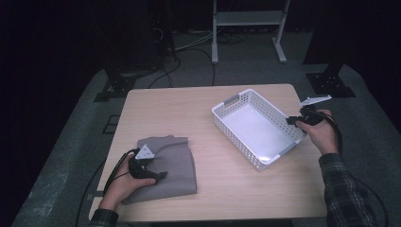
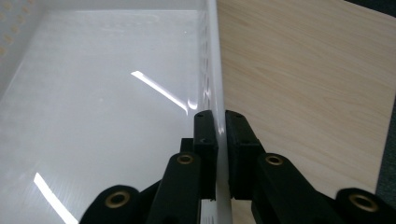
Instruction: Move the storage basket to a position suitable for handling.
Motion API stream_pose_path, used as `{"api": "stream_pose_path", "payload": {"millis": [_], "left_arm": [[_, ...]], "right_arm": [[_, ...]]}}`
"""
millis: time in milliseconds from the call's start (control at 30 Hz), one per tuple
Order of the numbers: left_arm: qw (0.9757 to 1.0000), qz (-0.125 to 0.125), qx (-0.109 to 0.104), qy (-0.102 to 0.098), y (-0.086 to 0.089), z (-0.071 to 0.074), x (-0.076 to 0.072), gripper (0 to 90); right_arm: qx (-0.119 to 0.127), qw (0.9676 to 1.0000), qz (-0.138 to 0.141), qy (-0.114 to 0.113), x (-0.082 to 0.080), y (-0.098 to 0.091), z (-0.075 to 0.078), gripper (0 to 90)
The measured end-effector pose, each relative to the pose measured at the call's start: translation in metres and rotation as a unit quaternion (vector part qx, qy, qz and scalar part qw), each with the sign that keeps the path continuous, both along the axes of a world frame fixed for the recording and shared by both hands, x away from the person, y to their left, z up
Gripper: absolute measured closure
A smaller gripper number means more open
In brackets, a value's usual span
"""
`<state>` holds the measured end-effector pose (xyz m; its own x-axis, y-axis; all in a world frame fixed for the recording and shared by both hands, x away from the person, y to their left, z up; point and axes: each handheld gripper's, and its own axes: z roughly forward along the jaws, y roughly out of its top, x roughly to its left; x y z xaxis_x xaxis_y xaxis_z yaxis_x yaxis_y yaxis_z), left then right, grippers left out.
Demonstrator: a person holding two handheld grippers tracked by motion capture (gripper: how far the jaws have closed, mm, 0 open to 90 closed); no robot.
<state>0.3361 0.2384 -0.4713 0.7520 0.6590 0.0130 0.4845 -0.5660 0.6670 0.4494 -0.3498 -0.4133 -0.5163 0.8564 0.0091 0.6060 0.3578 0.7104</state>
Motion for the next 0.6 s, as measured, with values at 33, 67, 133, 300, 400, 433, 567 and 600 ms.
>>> {"api": "stream_pose_path", "payload": {"millis": [33,67,133,300,400,433,567,600], "left_arm": [[1.0000,0.000,0.000,0.000,0.000,0.000,0.000,12.0],[1.0000,0.000,0.000,0.000,0.000,0.000,0.000,12.0],[1.0000,0.000,0.000,0.000,0.000,0.000,0.000,12.0],[1.0000,-0.001,0.000,0.000,0.000,0.000,0.000,12.0],[1.0000,-0.001,0.000,0.000,0.000,0.000,0.000,12.0],[1.0000,-0.002,0.001,0.001,0.000,0.000,0.000,12.0],[1.0000,-0.001,0.000,0.000,0.000,0.000,0.000,12.0],[1.0000,-0.001,0.000,0.000,0.000,0.000,0.000,12.0]], "right_arm": [[0.002,1.0000,0.002,0.000,-0.002,0.001,0.000,83.7],[0.000,1.0000,0.000,0.000,-0.004,0.002,0.000,83.7],[-0.001,1.0000,-0.001,-0.002,-0.008,0.002,0.000,83.7],[0.001,0.9999,-0.016,0.001,-0.023,-0.002,0.000,83.8],[-0.002,0.9996,-0.027,0.003,-0.034,-0.004,0.000,83.8],[-0.005,0.9995,-0.030,0.003,-0.038,-0.005,0.000,83.7],[-0.011,0.9991,-0.041,0.006,-0.054,-0.008,0.001,83.7],[-0.012,0.9990,-0.042,0.006,-0.057,-0.009,0.001,83.7]]}}
